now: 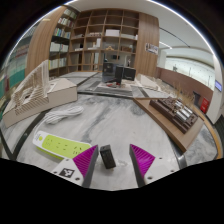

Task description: Unplug charger

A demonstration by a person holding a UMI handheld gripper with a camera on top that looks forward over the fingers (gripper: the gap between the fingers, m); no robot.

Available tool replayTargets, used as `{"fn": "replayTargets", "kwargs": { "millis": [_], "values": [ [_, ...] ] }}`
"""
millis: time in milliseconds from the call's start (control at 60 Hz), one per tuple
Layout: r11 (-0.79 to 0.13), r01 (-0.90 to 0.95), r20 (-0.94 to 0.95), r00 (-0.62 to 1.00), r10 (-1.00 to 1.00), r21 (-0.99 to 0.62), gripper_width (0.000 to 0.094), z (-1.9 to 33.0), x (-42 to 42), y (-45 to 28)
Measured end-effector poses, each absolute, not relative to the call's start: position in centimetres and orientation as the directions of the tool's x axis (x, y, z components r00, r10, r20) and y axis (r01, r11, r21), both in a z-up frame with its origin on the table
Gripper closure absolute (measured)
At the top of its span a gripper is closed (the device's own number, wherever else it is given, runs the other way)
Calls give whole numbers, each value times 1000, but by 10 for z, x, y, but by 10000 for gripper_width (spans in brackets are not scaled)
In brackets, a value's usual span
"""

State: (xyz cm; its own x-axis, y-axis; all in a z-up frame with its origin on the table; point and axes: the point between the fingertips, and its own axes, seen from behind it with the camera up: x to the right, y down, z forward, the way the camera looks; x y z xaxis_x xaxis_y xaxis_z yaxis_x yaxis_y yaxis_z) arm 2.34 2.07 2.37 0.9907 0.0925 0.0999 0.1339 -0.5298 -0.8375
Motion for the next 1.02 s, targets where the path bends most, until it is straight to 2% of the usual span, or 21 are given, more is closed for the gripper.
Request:
{"fn": "replayTargets", "kwargs": {
  "millis": [33, 100, 383, 667, 767, 1017],
  "values": [
    [-526, 136, 94, 990, 104, -840, 143, 30, 21, 15],
    [-517, 137, 82, 988, 128, -845, 90, 44, 18, -1],
    [-445, 133, 64, 984, 166, -886, 102, 112, 20, -79],
    [-368, 101, 33, 982, 187, -924, 106, 152, 18, -116],
    [-355, 91, 26, 983, 184, -931, 109, 153, 26, -118],
    [-403, 114, 50, 985, 168, -908, 110, 130, 51, -101]
  ]
}}
